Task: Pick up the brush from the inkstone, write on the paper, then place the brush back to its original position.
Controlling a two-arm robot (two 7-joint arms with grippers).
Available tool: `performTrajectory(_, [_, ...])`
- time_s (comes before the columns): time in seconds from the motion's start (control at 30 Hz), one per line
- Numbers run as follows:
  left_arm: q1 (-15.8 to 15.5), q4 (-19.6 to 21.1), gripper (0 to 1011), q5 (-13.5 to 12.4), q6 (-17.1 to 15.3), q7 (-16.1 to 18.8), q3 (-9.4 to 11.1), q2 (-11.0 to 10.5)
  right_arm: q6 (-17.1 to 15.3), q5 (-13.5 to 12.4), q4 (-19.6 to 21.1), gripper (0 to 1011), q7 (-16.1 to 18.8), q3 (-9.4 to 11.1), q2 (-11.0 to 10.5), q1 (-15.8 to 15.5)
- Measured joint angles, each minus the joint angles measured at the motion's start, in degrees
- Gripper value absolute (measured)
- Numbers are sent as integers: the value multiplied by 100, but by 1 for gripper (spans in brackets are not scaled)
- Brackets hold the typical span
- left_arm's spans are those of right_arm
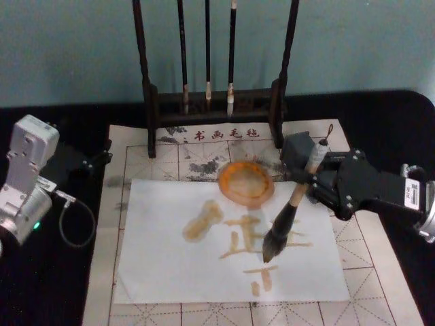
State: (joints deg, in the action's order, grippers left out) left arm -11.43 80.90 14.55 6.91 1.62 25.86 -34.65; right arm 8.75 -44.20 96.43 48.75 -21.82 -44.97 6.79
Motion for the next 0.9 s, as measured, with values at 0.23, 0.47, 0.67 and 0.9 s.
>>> performTrajectory(0.23, [0,0,1001,0,0,0,0,0,36,40,27,189,142,-37,-107,-24])
performTrajectory(0.47, [0,0,1001,0,0,0,0,0,53,28,5,189,255,-75,-137,9])
performTrajectory(0.67, [0,0,1001,0,0,0,0,0,68,27,-8,189,319,-131,-147,45])
performTrajectory(0.9, [0,0,1001,0,0,0,0,0,91,40,-28,189,325,-172,-150,55])
